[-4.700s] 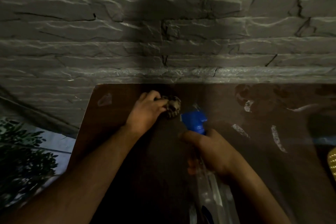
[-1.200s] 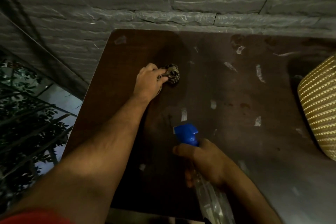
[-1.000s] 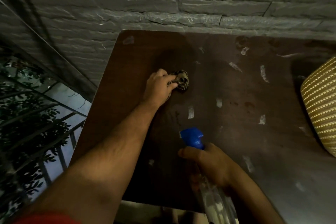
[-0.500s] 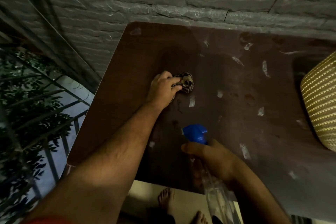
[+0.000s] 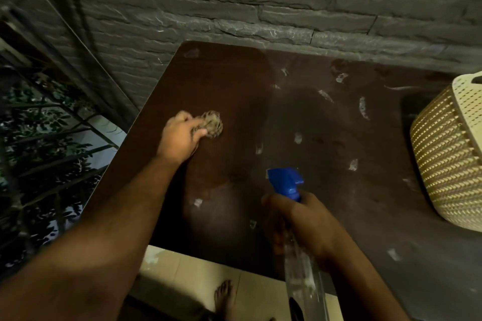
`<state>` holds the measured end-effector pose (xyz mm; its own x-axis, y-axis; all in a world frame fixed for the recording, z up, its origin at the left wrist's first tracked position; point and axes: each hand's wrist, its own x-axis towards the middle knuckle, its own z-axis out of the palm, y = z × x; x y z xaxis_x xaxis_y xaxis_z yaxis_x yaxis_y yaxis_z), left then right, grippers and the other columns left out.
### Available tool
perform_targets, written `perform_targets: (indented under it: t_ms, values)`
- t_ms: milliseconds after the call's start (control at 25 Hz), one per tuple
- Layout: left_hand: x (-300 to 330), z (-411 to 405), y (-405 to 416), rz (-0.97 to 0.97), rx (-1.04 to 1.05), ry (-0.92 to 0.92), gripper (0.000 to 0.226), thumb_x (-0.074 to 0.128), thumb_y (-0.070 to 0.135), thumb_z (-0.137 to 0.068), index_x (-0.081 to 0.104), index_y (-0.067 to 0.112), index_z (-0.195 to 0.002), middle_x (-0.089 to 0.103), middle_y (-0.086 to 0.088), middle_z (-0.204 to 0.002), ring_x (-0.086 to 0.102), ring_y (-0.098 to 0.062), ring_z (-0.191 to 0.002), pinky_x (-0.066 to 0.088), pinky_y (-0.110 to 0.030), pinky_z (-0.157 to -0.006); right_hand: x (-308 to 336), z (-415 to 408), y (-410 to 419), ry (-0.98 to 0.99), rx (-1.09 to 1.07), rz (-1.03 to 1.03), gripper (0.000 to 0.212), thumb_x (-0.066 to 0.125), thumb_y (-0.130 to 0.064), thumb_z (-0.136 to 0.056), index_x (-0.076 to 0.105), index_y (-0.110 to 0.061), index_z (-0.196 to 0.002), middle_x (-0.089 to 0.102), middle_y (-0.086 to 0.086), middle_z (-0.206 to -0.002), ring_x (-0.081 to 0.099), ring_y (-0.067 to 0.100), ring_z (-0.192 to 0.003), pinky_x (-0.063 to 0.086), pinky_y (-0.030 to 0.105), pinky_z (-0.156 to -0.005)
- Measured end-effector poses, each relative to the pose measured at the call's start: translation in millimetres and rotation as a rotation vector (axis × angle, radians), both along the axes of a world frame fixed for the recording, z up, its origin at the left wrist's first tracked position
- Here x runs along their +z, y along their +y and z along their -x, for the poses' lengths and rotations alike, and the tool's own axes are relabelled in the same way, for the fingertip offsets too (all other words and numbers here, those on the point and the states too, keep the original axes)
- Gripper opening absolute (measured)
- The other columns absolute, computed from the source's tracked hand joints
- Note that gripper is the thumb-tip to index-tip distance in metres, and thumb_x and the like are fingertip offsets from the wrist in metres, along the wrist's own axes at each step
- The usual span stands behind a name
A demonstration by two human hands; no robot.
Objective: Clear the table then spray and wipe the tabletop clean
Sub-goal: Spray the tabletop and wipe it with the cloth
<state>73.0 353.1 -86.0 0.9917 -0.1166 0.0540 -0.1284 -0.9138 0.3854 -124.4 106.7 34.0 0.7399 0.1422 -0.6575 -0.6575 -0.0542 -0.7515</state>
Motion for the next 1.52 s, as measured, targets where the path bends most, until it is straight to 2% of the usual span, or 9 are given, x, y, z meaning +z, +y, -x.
perform_targets:
  t_ms: [160, 280, 360, 480, 720, 920, 1160, 1360, 1520]
  values:
    - [3, 23, -77, 0.005, -0.228, 0.041, 0.03, 0.063, 0.031, -0.088, 0.067, 0.023, -0.117, 0.053, -0.003, -0.111, 0.051, -0.023, -0.101, 0.04, -0.03, -0.089, -7, 10, 2, 0.013, -0.037, -0.01, 0.027, 0.065, -0.025, -0.085, 0.056, -0.002, -0.096, 0.059, 0.01, -0.059, 0.058, 0.02, -0.047, 0.05, 0.026, -0.047]
    - [-5, 81, -27, 0.059, -0.501, -0.018, 0.029, 0.062, 0.034, -0.084, 0.068, 0.024, -0.111, 0.051, 0.003, -0.102, 0.05, -0.018, -0.094, 0.04, -0.029, -0.081, -9, 15, 1, 0.003, 0.021, -0.004, 0.023, 0.064, -0.03, -0.085, 0.06, -0.008, -0.091, 0.061, 0.006, -0.06, 0.06, 0.022, -0.054, 0.055, 0.038, -0.058]
    - [-4, 75, 0, 0.062, -0.431, -0.044, 0.027, 0.065, 0.029, -0.085, 0.069, 0.021, -0.11, 0.054, -0.001, -0.101, 0.053, -0.023, -0.094, 0.045, -0.033, -0.081, -12, 17, 4, -0.033, 0.043, 0.047, 0.02, 0.065, -0.033, -0.084, 0.063, -0.014, -0.089, 0.063, 0.003, -0.061, 0.061, 0.022, -0.059, 0.055, 0.048, -0.072]
    - [2, 36, -30, 0.044, -0.114, -0.013, 0.027, 0.067, 0.025, -0.087, 0.069, 0.017, -0.113, 0.055, -0.007, -0.106, 0.052, -0.027, -0.099, 0.044, -0.039, -0.089, -18, 16, 14, -0.073, 0.024, 0.059, 0.018, 0.065, -0.033, -0.084, 0.063, -0.016, -0.088, 0.063, 0.004, -0.062, 0.061, 0.023, -0.059, 0.055, 0.048, -0.073]
    - [-1, 132, 10, 0.094, -0.518, 0.023, 0.031, 0.056, 0.041, -0.085, 0.07, 0.023, -0.107, 0.052, 0.003, -0.103, 0.047, -0.014, -0.096, 0.039, -0.027, -0.082, -19, 17, 27, -0.043, -0.044, 0.047, 0.019, 0.066, -0.029, -0.084, 0.063, -0.012, -0.091, 0.061, 0.01, -0.065, 0.06, 0.028, -0.061, 0.055, 0.049, -0.067]
    - [10, 47, 2, 0.091, -0.136, 0.025, 0.029, 0.069, 0.022, -0.086, 0.069, 0.008, -0.112, 0.056, -0.01, -0.105, 0.056, -0.028, -0.1, 0.045, -0.035, -0.088, -17, 24, 40, -0.069, -0.095, 0.032, 0.014, 0.067, -0.027, -0.083, 0.06, -0.016, -0.087, 0.059, 0.006, -0.063, 0.058, 0.024, -0.059, 0.053, 0.044, -0.064]
    - [1, 164, 17, 0.107, -0.587, 0.07, 0.029, 0.061, 0.036, -0.083, 0.068, 0.027, -0.109, 0.052, 0.003, -0.104, 0.047, -0.013, -0.094, 0.038, -0.024, -0.081, -6, 35, 48, -0.059, -0.081, -0.013, 0.016, 0.064, -0.027, -0.086, 0.06, -0.013, -0.091, 0.061, 0.002, -0.058, 0.059, 0.019, -0.05, 0.05, 0.028, -0.048]
    - [5, 83, 9, 0.103, -0.205, 0.013, 0.019, 0.067, 0.021, -0.087, 0.069, 0.01, -0.102, 0.053, -0.009, -0.097, 0.058, -0.029, -0.084, 0.051, -0.041, -0.076, -7, 43, 55, -0.032, -0.082, -0.028, 0.019, 0.064, -0.025, -0.087, 0.057, -0.011, -0.097, 0.059, 0.007, -0.061, 0.057, 0.018, -0.045, 0.048, 0.025, -0.042]
    - [2, 141, -14, 0.206, -0.324, 0.04, 0.013, 0.063, 0.035, -0.084, 0.059, 0.029, -0.095, 0.048, 0.009, -0.092, 0.053, -0.009, -0.078, 0.045, -0.022, -0.064, -10, 49, 59, -0.011, -0.044, -0.029, 0.018, 0.062, -0.024, -0.089, 0.058, -0.01, -0.099, 0.059, 0.009, -0.063, 0.058, 0.018, -0.046, 0.049, 0.026, -0.044]
